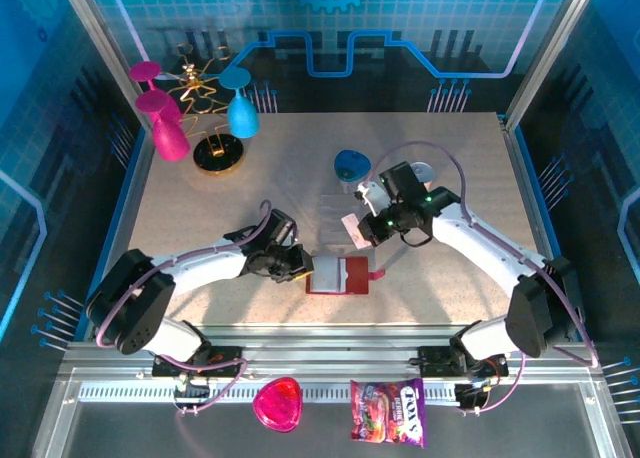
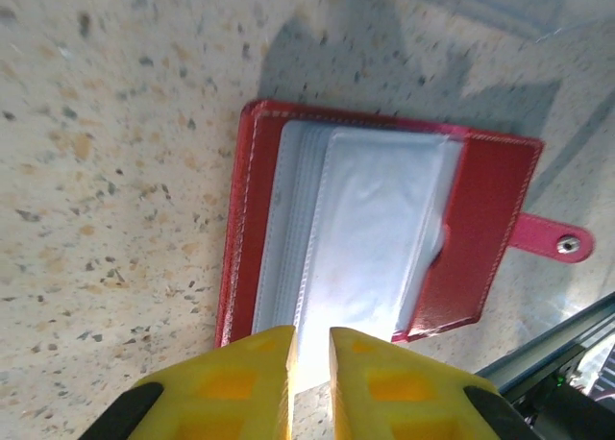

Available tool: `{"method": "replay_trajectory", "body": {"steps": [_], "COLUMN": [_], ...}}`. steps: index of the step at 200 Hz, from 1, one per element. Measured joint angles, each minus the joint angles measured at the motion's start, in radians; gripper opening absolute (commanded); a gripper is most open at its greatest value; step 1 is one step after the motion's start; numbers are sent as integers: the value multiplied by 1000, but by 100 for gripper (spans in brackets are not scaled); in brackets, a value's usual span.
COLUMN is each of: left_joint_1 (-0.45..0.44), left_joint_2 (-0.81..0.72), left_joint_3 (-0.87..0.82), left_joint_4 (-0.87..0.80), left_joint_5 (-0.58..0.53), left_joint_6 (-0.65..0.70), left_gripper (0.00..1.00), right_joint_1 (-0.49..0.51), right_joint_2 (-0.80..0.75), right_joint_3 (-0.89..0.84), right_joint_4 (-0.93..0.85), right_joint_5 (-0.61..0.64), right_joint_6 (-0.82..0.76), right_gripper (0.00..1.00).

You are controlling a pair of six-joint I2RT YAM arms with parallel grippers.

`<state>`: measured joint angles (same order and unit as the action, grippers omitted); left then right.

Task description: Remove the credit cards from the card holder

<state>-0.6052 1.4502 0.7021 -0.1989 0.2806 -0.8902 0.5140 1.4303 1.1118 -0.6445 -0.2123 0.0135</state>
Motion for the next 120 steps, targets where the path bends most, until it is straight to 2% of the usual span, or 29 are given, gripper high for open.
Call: {"method": "replay_trajectory", "body": {"steps": [61, 120], "left_joint_1": [75, 102], "left_joint_2": [-96, -167], "left_joint_3": [-55, -92], "left_joint_4": [-5, -10], "left_joint_5": [-23, -34], "left_joint_6": [0, 0], "left_gripper": [20, 20], "right_joint_1": [3, 4], "right_joint_2": [148, 400], "right_joint_3": [238, 540], "right_joint_4": [-127, -331], "right_joint_5": [-4, 23], "right_joint_6": [-493, -747], "right_gripper": [0, 0]}}
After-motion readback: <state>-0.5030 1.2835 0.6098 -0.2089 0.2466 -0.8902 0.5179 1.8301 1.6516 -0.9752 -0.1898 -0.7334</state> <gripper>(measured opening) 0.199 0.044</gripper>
